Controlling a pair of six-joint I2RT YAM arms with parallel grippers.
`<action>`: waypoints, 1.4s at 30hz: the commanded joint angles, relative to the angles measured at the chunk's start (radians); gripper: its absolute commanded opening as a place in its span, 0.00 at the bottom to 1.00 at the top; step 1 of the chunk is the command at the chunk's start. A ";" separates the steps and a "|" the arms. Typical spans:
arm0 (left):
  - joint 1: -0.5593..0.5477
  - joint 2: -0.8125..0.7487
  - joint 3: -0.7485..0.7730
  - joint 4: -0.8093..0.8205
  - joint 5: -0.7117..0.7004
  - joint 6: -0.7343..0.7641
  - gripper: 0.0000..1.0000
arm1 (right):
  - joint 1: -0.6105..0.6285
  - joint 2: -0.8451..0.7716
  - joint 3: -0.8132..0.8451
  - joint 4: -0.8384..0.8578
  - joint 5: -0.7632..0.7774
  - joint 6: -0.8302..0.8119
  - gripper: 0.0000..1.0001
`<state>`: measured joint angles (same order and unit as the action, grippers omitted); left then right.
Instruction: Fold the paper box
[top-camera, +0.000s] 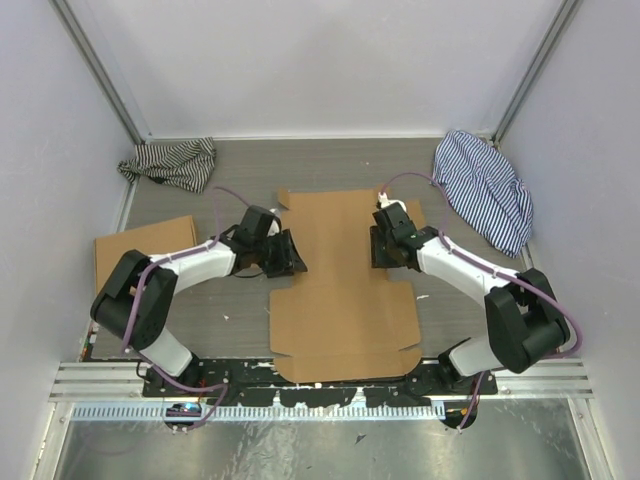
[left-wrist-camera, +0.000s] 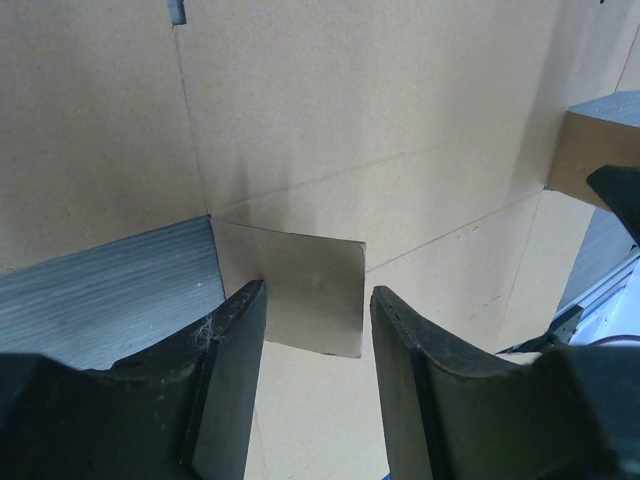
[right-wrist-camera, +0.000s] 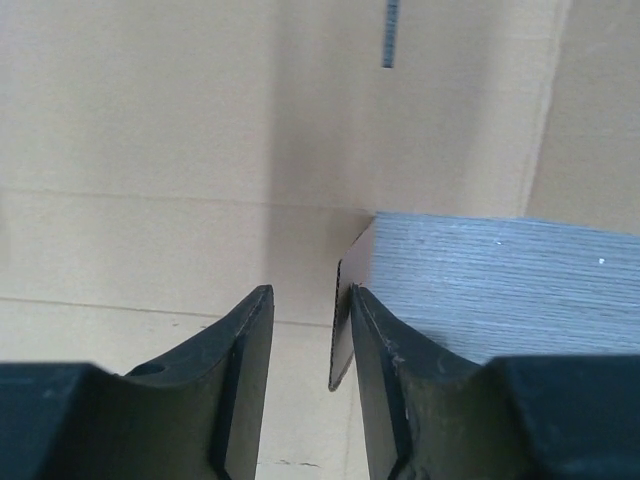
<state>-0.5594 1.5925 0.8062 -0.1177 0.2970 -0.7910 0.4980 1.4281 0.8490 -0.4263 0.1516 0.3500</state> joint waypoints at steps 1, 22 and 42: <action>-0.009 0.043 0.060 0.035 -0.001 -0.007 0.53 | 0.010 0.023 0.059 0.033 -0.023 0.008 0.44; -0.028 0.130 0.167 -0.160 -0.069 0.047 0.51 | 0.031 0.199 0.121 0.032 -0.029 0.051 0.45; 0.244 0.315 0.804 -0.475 -0.134 0.176 0.61 | -0.293 0.493 0.839 -0.136 -0.039 -0.090 0.87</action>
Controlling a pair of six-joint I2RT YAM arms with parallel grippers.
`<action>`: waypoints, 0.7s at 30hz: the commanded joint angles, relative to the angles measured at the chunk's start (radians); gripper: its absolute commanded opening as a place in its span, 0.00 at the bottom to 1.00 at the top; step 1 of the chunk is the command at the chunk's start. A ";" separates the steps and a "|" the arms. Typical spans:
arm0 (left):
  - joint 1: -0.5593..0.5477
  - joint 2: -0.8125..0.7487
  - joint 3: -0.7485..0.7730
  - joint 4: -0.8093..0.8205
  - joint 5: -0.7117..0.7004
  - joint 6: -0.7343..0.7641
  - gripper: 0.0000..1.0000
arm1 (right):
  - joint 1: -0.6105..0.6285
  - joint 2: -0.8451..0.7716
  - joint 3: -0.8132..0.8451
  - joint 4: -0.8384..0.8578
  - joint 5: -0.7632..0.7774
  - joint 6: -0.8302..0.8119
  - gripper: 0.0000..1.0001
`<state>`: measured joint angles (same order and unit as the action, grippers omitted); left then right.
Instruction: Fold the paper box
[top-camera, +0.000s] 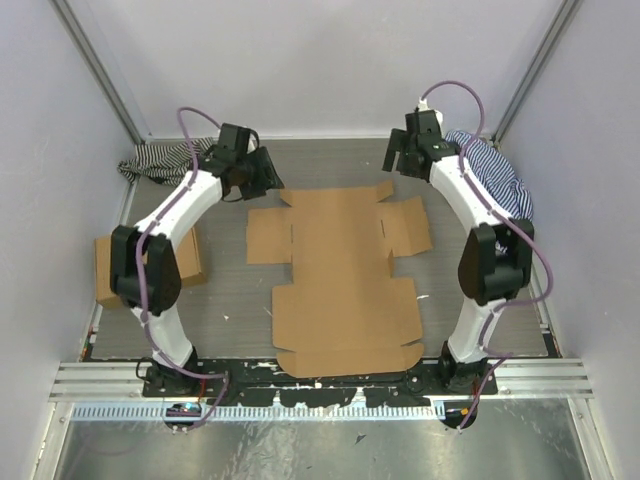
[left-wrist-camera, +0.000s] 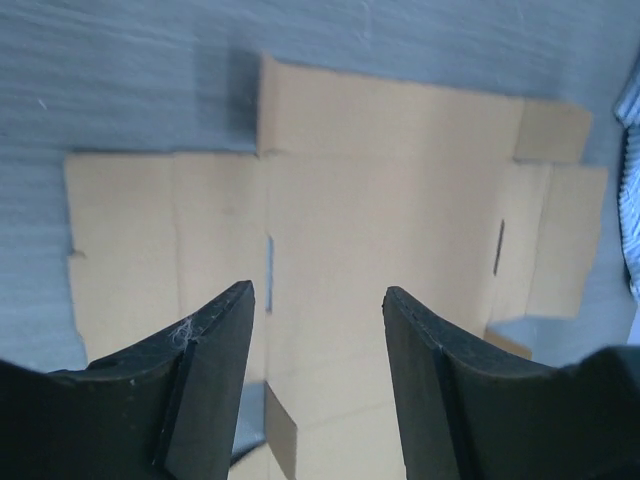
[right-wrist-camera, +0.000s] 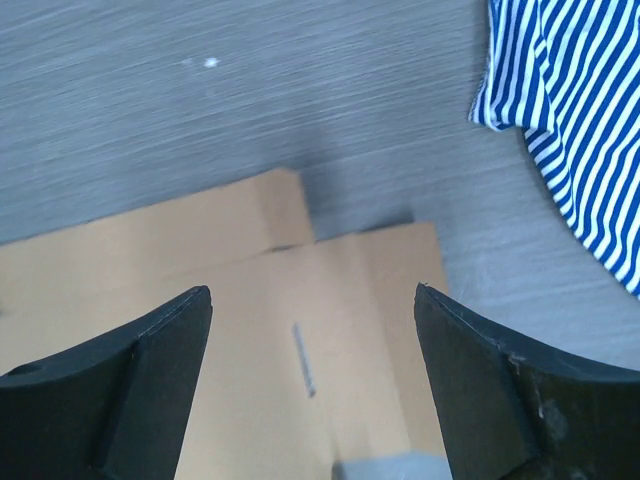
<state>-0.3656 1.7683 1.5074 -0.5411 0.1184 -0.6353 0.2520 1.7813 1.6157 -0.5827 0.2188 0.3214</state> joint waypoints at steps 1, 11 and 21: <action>0.056 0.173 0.149 -0.051 0.052 0.025 0.60 | -0.054 0.169 0.080 0.044 -0.126 -0.076 0.87; 0.059 0.406 0.363 -0.021 0.088 0.036 0.58 | -0.116 0.335 0.113 0.182 -0.378 -0.052 0.84; 0.060 0.444 0.376 0.021 0.115 0.018 0.57 | -0.115 0.356 0.135 0.220 -0.457 -0.056 0.82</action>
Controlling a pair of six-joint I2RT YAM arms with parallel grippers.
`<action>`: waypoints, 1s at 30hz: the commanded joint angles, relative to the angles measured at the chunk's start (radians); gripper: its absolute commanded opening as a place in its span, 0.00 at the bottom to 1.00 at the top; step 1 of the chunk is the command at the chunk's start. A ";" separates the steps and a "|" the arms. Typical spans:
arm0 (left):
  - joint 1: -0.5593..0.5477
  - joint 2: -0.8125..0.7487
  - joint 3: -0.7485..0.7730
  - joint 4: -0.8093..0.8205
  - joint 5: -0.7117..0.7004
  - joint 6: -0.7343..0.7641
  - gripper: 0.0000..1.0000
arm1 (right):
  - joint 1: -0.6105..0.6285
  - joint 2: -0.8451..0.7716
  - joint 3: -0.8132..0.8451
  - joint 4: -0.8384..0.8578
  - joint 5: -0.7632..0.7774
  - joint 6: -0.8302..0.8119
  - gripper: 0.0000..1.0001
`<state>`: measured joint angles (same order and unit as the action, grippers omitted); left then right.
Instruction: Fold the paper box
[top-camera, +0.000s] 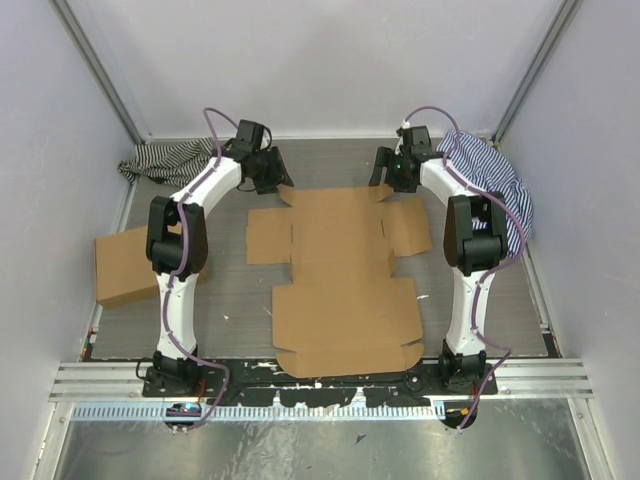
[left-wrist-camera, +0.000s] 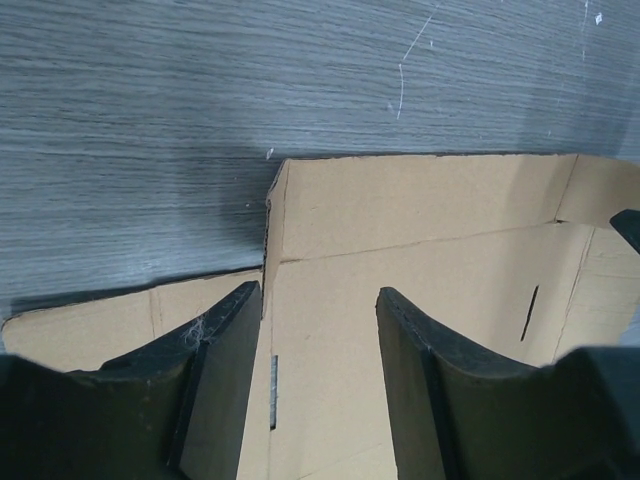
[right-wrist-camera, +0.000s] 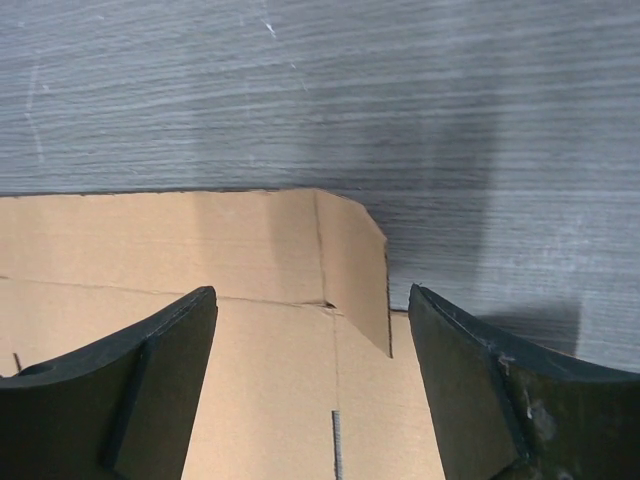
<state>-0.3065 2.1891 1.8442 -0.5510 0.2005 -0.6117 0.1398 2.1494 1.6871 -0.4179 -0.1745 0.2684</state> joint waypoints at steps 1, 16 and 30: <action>0.000 0.025 0.040 0.034 0.034 -0.011 0.57 | -0.003 -0.008 0.067 0.055 -0.070 -0.003 0.82; -0.020 0.058 0.025 0.117 0.099 -0.078 0.55 | 0.063 -0.010 0.063 0.064 -0.131 0.004 0.79; -0.004 -0.021 0.015 0.012 0.020 -0.069 0.56 | 0.097 0.072 0.085 0.048 -0.087 0.032 0.79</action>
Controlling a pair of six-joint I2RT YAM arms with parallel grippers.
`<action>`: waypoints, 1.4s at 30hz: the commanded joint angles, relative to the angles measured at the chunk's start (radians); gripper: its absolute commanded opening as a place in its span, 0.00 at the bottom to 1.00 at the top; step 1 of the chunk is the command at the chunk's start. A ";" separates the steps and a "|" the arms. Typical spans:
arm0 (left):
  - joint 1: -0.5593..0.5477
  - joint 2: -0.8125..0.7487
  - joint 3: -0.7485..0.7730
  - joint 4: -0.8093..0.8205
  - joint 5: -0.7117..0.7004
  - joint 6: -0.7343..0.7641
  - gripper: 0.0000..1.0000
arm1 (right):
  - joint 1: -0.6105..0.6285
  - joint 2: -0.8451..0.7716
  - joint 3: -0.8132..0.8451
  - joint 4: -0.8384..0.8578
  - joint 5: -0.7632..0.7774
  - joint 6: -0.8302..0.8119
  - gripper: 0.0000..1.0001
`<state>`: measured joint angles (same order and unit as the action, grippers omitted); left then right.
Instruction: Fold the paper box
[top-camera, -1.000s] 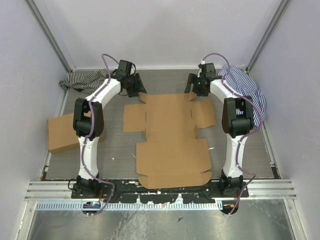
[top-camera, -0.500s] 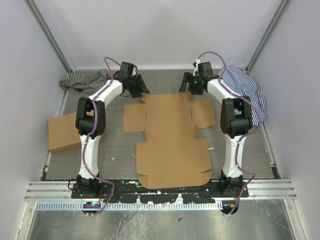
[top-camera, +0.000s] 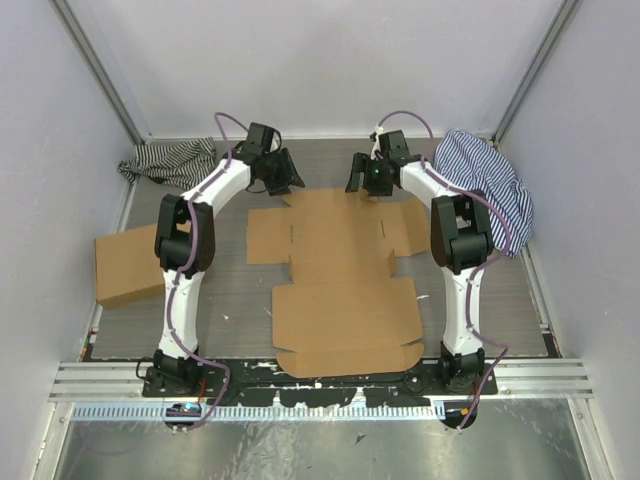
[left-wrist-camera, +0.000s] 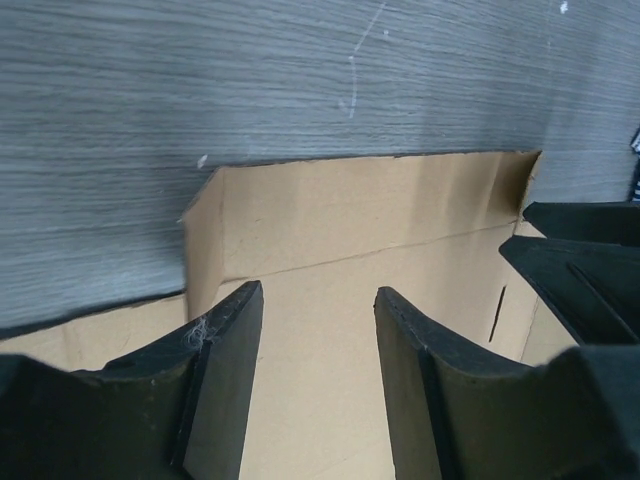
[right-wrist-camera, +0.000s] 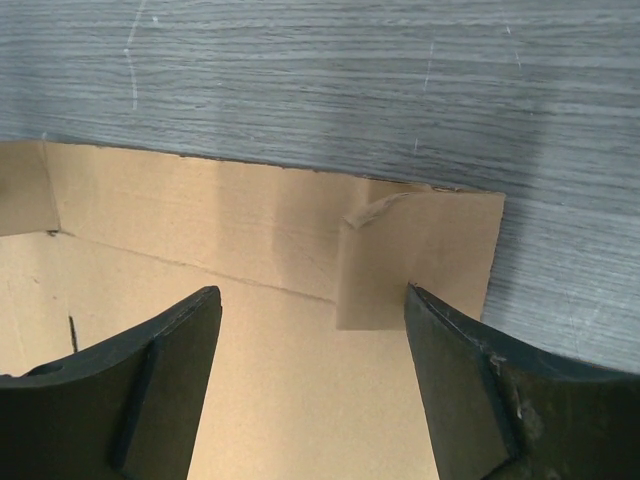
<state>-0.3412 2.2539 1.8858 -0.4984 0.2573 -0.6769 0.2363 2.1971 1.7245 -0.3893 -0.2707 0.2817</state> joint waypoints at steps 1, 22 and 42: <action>0.043 -0.107 -0.052 -0.032 -0.039 -0.016 0.56 | 0.002 0.036 0.051 0.019 0.007 0.023 0.78; 0.081 -0.031 0.003 -0.003 0.027 -0.029 0.55 | 0.010 0.086 0.058 0.001 0.008 0.025 0.77; -0.009 0.160 0.207 -0.048 0.044 -0.063 0.53 | 0.023 0.069 0.037 -0.020 0.034 0.028 0.76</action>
<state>-0.3450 2.3497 2.0453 -0.5228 0.2810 -0.7200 0.2481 2.2620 1.7638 -0.3828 -0.2493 0.3088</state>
